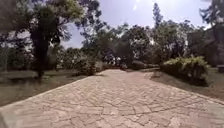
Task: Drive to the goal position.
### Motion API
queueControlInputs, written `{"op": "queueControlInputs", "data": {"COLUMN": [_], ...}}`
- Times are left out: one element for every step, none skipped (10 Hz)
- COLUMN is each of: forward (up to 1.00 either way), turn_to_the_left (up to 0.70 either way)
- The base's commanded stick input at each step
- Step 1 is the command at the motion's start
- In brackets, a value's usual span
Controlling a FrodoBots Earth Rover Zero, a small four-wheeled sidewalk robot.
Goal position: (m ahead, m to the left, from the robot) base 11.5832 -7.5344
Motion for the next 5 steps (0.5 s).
{"op": "queueControlInputs", "data": {"forward": [0.30,0.30,0.30,0.30,0.30], "turn_to_the_left": [0.00,0.00,0.00,0.00,0.00]}}
